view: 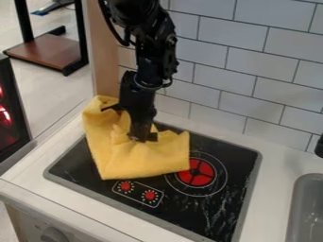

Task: Unfolding the cloth from top left to bottom right

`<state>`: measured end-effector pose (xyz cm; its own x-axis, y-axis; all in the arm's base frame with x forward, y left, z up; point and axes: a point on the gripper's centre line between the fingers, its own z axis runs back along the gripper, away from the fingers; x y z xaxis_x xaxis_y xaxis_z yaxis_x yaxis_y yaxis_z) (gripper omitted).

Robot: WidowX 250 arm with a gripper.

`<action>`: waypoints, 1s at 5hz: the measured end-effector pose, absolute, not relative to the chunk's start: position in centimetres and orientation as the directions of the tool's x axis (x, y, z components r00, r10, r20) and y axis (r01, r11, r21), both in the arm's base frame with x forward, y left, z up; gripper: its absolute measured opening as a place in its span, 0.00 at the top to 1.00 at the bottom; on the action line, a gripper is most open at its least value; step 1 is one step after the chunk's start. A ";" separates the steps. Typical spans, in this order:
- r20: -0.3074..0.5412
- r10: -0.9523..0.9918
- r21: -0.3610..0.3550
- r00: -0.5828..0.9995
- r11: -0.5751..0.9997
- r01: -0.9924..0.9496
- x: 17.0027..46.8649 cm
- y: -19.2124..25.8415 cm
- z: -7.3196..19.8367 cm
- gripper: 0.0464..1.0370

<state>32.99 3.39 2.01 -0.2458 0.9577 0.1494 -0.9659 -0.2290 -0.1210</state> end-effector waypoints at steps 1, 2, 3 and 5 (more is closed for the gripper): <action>0.131 0.967 -0.136 -0.218 -0.201 -0.970 32.2 3.1 3.0 0.99; 0.123 0.974 -0.158 -0.189 -0.169 -0.973 30.8 2.8 3.8 0.99; 0.100 0.988 -0.161 -0.113 -0.096 -0.982 28.7 1.6 4.6 0.99; 0.116 0.992 -0.131 0.046 0.061 -0.989 23.5 -0.2 3.9 0.99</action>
<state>23.54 -0.22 3.89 0.0459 0.9922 0.1156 -0.9895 0.0610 -0.1312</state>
